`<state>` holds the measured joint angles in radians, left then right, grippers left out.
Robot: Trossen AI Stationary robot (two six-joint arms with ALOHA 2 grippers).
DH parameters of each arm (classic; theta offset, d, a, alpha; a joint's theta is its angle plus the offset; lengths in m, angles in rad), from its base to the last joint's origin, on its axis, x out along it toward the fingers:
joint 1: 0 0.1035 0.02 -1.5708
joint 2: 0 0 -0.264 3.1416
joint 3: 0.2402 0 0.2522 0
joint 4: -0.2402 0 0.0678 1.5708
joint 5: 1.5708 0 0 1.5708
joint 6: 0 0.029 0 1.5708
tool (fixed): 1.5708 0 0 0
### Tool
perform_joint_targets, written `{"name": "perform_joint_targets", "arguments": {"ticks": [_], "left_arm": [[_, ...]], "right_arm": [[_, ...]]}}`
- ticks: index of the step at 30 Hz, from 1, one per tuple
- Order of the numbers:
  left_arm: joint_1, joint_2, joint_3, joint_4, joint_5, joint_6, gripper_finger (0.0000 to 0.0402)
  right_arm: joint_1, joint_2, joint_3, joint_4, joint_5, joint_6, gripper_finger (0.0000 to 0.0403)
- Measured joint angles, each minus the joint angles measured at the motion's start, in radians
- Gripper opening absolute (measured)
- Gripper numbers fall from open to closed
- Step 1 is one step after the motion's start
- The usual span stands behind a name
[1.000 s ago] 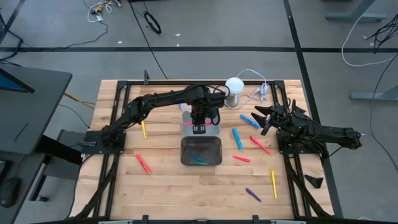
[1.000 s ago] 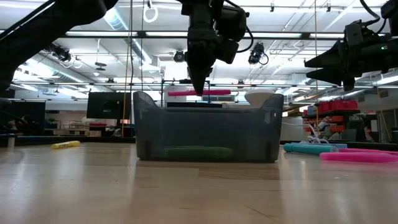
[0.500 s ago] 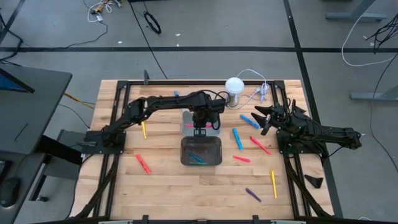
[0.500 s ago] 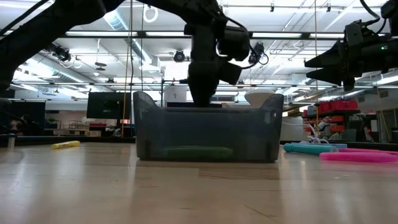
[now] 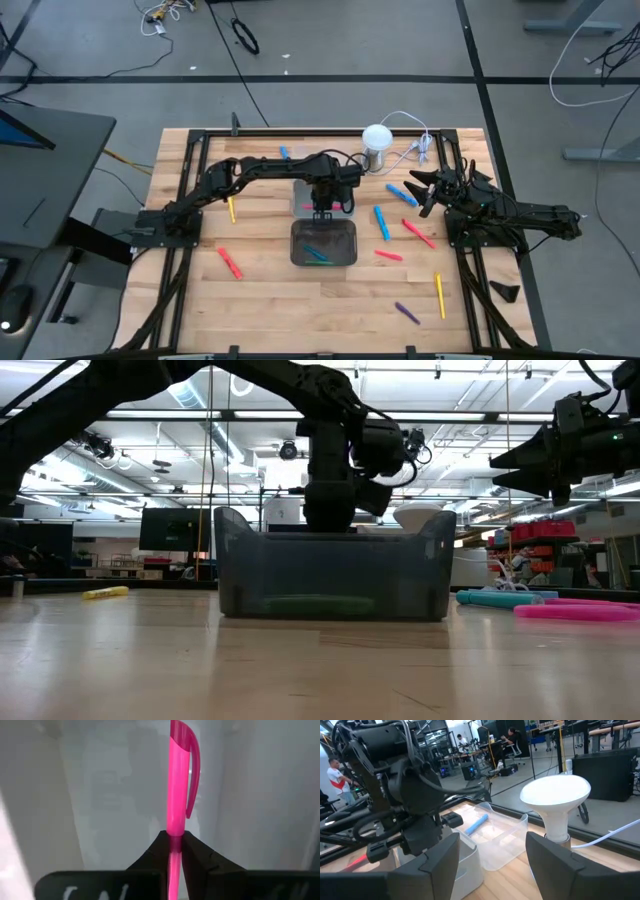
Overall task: Pick & Place Markers
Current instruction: Put the pink marker into the transparent bin, then put the yellow marker into the transparent bin
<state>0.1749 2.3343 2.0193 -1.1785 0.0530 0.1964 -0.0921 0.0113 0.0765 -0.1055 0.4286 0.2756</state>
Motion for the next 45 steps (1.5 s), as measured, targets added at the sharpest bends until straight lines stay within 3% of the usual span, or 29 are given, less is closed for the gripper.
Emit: {"name": "perform_joint_targets", "arguments": {"ticks": [18, 33, 45], "left_arm": [[0.003, -0.001, 0.000, -0.001, 0.000, -0.009, 0.0111], [0.011, -0.009, 0.008, -0.005, 0.001, -0.079, 0.0117], [0.044, -0.117, 0.011, -0.020, 0.002, -0.217, 0.0117]], "right_arm": [[0.000, 0.000, 0.000, 0.000, 0.000, 0.000, 0.0231], [0.000, 0.000, 0.000, 0.000, 0.000, 0.000, 0.0231], [0.000, 0.000, 0.000, 0.000, 0.000, 0.000, 0.0231]]}}
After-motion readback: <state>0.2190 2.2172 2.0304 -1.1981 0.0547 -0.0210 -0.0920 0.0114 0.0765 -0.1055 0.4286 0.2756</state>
